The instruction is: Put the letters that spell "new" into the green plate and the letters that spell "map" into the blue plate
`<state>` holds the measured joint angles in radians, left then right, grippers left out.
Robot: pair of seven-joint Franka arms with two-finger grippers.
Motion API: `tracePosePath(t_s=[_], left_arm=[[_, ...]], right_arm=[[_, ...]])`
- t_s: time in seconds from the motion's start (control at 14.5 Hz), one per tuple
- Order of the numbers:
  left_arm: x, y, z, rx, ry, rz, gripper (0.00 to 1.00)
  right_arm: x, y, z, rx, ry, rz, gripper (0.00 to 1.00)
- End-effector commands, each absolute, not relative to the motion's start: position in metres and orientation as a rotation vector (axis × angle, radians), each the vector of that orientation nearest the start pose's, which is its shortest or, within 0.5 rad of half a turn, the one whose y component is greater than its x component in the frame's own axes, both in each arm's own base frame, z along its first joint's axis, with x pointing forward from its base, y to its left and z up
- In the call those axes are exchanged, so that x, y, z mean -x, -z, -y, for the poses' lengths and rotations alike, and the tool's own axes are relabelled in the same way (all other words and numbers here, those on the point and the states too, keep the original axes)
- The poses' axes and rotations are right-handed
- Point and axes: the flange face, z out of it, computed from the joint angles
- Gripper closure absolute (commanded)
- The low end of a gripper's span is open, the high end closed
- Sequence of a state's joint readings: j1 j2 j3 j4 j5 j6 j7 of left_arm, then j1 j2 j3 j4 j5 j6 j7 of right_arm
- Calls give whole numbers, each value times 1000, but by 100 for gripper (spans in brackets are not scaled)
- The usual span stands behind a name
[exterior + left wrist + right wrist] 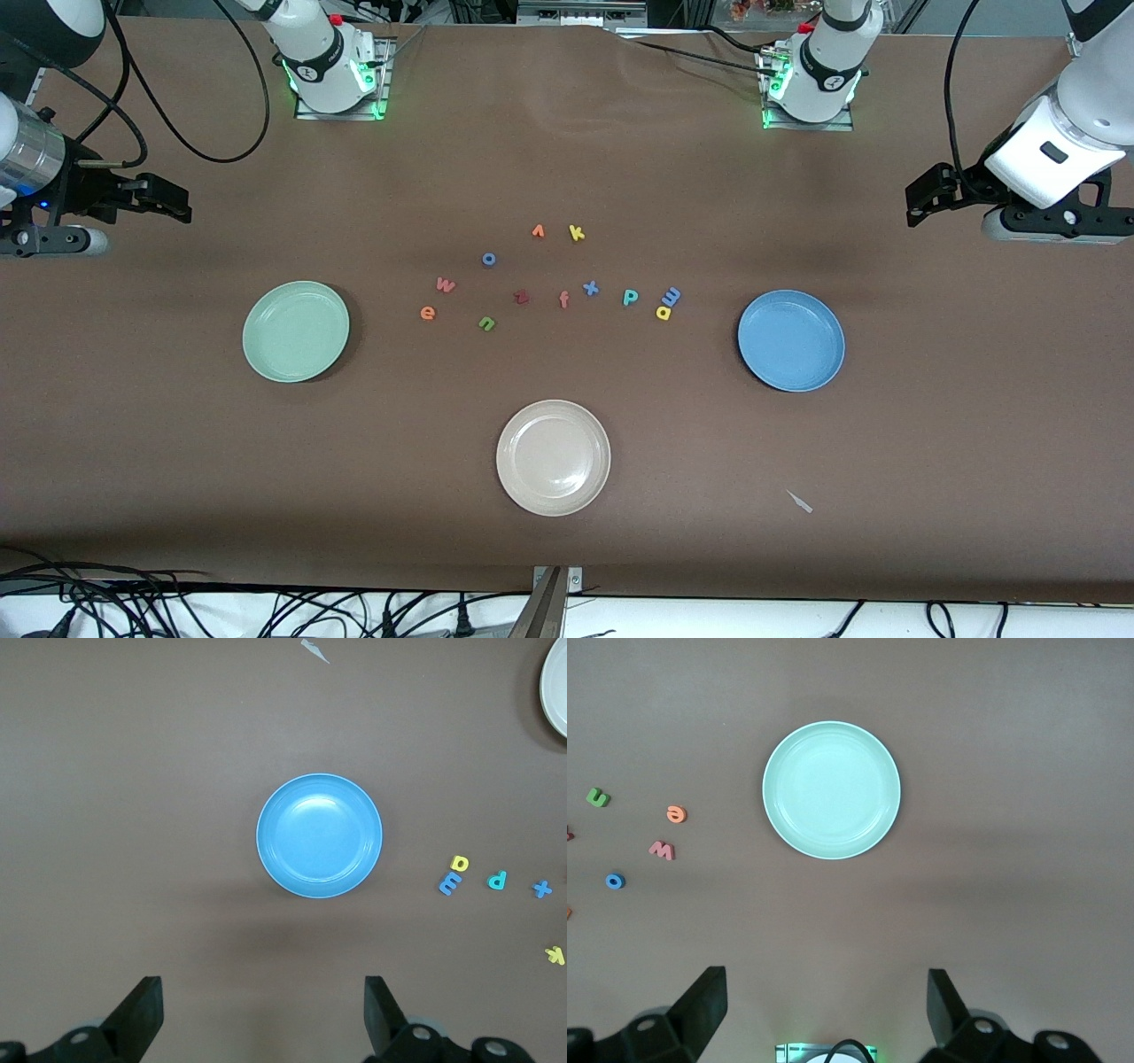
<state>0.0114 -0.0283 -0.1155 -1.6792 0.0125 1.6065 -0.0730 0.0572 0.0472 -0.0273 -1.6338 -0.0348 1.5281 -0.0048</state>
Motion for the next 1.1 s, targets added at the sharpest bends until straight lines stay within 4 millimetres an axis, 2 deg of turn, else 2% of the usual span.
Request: tracePosePath(t_s=[0.0, 0.28, 1.04], left_arm=[[-545, -596, 50, 3096, -97, -68, 0], [-546, -603, 54, 3096, -78, -77, 0], [-545, -603, 63, 3095, -77, -87, 0]], right_arm=[[-558, -566, -13, 3158, -227, 40, 0], [-558, -566, -14, 3158, -227, 42, 0], [-558, -566, -14, 3158, -230, 42, 0]])
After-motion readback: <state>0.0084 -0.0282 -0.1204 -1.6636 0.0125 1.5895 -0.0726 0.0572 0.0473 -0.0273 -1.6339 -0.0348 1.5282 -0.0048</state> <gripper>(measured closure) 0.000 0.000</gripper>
